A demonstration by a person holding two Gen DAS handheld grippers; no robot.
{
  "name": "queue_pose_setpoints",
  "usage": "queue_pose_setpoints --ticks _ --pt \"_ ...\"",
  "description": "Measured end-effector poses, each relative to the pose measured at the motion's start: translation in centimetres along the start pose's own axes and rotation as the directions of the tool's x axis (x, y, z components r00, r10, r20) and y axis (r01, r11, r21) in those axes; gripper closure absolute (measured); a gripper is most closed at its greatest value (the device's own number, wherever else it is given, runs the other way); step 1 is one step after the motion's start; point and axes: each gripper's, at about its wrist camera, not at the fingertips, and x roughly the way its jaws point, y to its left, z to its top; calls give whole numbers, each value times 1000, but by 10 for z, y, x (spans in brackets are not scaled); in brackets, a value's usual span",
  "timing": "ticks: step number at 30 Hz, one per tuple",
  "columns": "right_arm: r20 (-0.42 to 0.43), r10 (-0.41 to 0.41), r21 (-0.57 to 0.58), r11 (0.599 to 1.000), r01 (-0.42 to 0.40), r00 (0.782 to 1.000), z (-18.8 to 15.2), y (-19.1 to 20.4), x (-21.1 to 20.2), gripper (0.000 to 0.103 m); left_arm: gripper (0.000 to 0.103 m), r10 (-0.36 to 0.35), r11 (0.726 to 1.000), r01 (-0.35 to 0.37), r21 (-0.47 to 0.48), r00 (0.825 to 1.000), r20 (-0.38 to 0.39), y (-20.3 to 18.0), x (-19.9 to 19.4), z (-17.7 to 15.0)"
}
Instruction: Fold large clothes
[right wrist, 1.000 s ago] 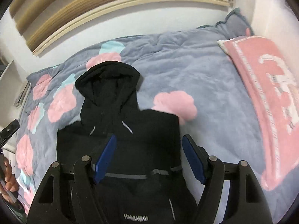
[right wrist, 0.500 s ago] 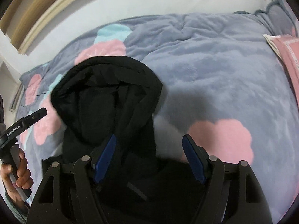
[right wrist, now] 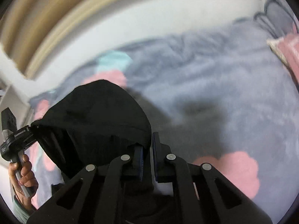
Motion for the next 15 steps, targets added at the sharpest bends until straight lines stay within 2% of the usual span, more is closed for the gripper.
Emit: queue_pose_setpoints --ticks 1,2,3,4,5,6,8,10,11,14,15 --pt "-2 -24 -26 999 24 1000 -5 3 3 95 74 -24 1000 25 14 999 -28 4 3 -5" --pt "-23 -33 -39 999 32 999 -10 3 12 95 73 -16 1000 17 22 998 -63 12 11 -12" --pt "-72 -26 -37 999 23 997 -19 0 28 95 71 65 998 -62 28 990 -128 28 30 -22" --pt "-108 -19 -32 999 15 994 -25 -4 40 95 71 159 987 -155 31 966 -204 44 51 -32" --pt "-172 -29 -38 999 23 985 -34 -8 61 95 70 220 975 -215 46 937 -270 57 69 -43" --pt "-236 -51 -48 998 41 970 -44 -12 83 95 64 256 966 -246 74 905 -340 70 89 -60" --pt "-317 -45 -40 999 34 947 -57 -20 110 94 62 251 968 -230 105 921 -299 70 89 -70" --pt "-315 -36 -37 999 25 949 -56 -21 109 92 60 243 970 -225 94 924 -296 64 81 -66" --pt "-312 -32 -41 999 20 950 -54 -20 104 85 60 240 970 -219 103 926 -292 61 75 -64" --pt "-308 -5 -74 997 -19 951 -49 -18 82 82 53 224 966 -176 191 937 -267 46 51 -65" --pt "-322 16 -83 996 -45 947 -50 -19 72 74 52 210 963 -150 222 938 -276 42 41 -68"
